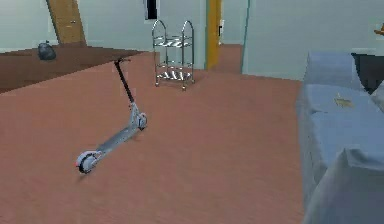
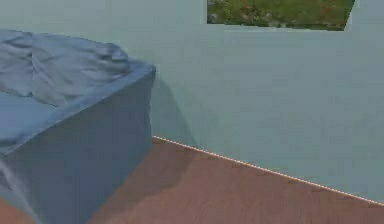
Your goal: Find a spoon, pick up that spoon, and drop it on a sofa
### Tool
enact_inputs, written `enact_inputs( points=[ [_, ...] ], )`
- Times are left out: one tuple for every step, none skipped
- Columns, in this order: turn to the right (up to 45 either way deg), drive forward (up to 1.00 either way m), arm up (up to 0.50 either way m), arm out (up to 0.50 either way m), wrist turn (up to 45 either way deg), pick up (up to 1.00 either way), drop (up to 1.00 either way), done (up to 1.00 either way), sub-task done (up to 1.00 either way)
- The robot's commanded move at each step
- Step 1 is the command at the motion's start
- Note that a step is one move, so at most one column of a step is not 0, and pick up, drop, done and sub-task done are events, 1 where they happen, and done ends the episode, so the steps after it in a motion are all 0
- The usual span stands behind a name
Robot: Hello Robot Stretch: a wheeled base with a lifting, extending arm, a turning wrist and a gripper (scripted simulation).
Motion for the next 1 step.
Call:
enact_inputs(
  points=[
    [0.0,1.00,0.00,0.00,0.0,0.00,0.00,0.00,0.00]
  ],
)
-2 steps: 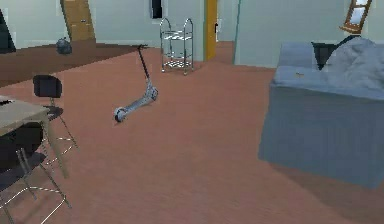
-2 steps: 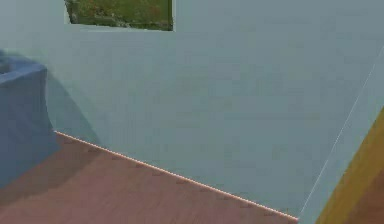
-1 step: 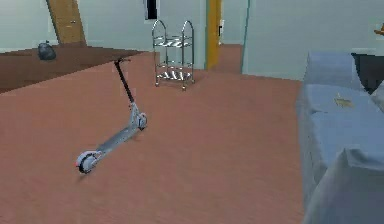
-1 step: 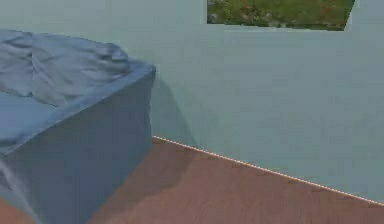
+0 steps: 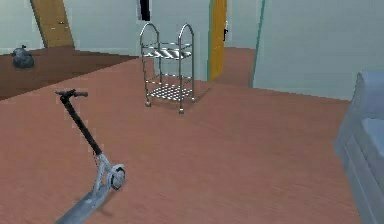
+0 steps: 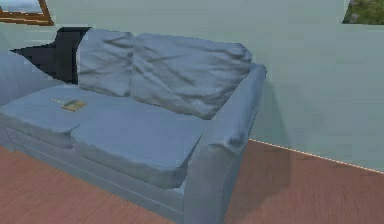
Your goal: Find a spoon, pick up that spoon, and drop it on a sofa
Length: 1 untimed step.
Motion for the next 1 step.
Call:
enact_inputs(
  points=[
    [-3.0,0.00,0.00,0.00,0.0,0.00,0.00,0.00,0.00]
  ],
)
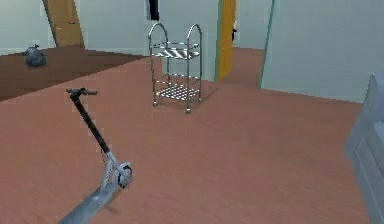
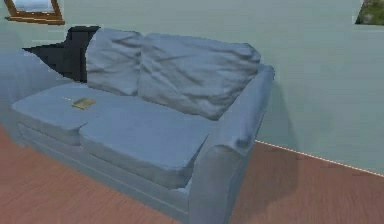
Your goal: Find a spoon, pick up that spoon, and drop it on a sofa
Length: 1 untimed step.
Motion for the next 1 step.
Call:
enact_inputs(
  points=[
    [3.0,0.00,0.00,0.00,0.0,0.00,0.00,0.00,0.00]
  ],
)
